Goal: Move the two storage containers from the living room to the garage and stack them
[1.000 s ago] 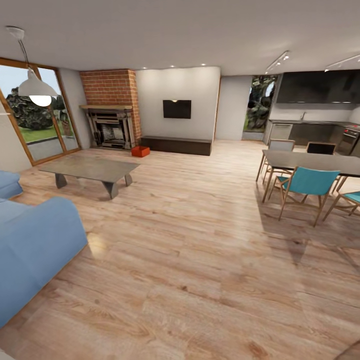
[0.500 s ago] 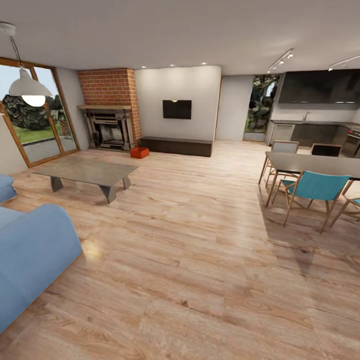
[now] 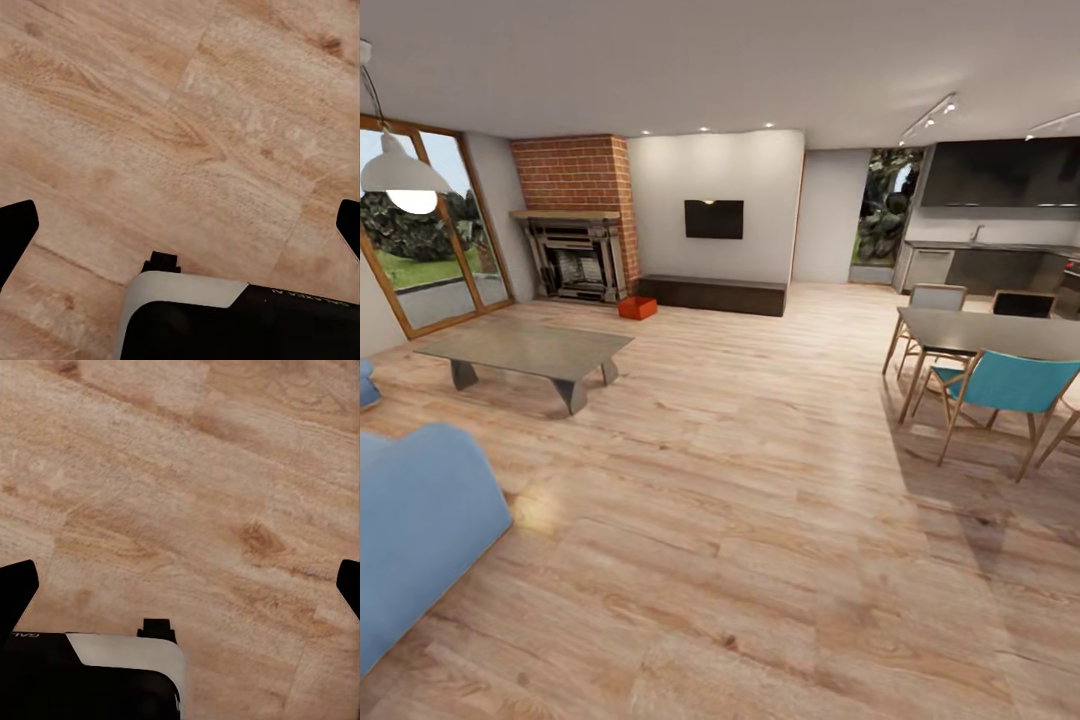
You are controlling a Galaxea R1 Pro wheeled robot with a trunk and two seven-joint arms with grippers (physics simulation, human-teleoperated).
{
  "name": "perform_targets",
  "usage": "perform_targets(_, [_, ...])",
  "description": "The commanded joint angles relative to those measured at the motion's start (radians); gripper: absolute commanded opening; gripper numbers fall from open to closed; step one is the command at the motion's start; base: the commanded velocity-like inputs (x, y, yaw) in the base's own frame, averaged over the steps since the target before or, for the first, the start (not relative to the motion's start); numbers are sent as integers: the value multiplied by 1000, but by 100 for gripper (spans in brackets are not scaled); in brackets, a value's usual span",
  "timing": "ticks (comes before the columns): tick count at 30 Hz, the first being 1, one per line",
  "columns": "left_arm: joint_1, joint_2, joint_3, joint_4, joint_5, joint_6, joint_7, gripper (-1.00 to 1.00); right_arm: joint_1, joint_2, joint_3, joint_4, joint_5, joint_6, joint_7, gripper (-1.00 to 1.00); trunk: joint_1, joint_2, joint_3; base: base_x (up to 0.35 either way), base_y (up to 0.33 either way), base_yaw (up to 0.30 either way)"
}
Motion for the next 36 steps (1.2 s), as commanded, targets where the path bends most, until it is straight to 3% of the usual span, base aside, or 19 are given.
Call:
perform_targets(1, [-1,-1,2,0,9,-3,-1,100,-1,0,8,1,1,-2,-6,100,1,-1,-2,326,0,0])
perform_targets(36, [-1,-1,2,0,9,-3,-1,100,-1,0,8,1,0,-2,-6,100,1,-1,-2,326,0,0])
